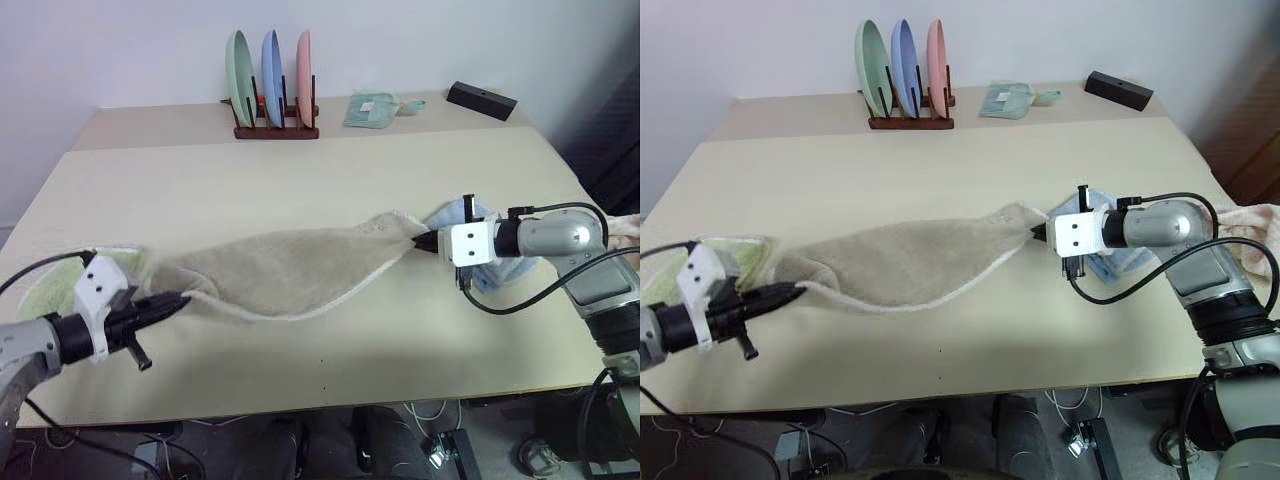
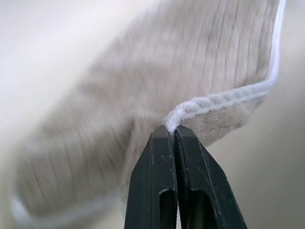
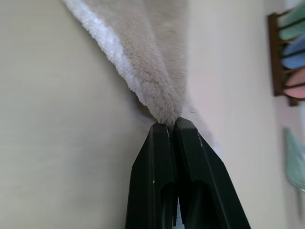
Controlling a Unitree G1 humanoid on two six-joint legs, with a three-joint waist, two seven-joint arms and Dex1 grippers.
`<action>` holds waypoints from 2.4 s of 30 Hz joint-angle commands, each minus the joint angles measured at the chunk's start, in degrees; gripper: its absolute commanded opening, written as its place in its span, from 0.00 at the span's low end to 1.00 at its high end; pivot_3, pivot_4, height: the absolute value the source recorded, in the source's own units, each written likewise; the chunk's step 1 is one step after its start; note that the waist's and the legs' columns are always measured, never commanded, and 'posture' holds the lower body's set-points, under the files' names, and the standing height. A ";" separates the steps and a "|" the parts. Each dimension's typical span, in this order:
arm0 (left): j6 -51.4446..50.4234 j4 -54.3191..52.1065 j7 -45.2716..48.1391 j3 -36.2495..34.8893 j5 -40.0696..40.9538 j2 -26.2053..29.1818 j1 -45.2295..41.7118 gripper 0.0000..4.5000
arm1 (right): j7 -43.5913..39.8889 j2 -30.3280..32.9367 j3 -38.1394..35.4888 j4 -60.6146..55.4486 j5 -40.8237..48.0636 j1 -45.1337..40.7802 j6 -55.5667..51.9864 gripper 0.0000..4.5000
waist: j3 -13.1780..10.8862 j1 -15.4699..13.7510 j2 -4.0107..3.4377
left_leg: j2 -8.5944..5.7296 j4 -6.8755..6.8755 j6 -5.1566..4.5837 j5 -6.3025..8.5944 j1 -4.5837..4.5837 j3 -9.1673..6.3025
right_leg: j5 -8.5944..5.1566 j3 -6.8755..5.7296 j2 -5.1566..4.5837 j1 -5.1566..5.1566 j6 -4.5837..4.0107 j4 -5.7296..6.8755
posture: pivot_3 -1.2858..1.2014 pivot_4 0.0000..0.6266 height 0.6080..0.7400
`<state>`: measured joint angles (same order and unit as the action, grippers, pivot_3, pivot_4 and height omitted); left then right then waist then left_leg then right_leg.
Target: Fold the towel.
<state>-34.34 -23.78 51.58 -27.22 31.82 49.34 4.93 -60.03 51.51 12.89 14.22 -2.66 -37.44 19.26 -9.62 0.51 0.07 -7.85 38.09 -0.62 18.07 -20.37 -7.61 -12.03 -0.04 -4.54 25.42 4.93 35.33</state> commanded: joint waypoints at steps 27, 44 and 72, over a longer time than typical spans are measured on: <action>6.79 15.98 7.45 -0.91 -0.94 6.46 -8.61 0.00 | -8.28 5.59 -7.00 -18.68 15.26 2.94 -21.22 0.00 | -0.16 2.00 0.24 | -0.22 0.29 0.19 -0.16 -1.14 0.08 | 0.28 0.04 -0.14 1.74 -0.20 0.81 | 0.52 0.24 0.98; -2.24 1.04 14.33 -6.92 2.06 6.06 20.10 0.00 | -18.31 18.22 -15.58 -40.07 28.21 29.10 -42.89 0.00 | -0.16 -1.31 0.22 | -0.07 0.12 -0.26 0.15 -0.22 0.16 | 0.29 -0.05 -0.13 0.63 -0.24 0.24 | 0.52 0.24 0.98; 15.48 39.63 2.46 15.56 -14.46 0.39 -25.12 0.00 | -13.67 -1.91 -1.86 3.91 6.31 -1.99 -20.26 0.00 | -0.16 -1.16 0.21 | -0.07 0.12 -0.03 0.03 -0.06 0.12 | 0.36 -0.17 -0.08 0.38 -0.17 0.00 | 0.52 0.24 0.98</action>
<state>-21.33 13.44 55.48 -11.90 19.28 49.82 -18.45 -74.55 50.11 11.26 16.17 4.92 -37.52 -2.96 -9.78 -0.65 0.28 -7.93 38.21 -0.65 18.09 -20.43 -7.49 -11.67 -0.21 -4.61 25.81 4.76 35.33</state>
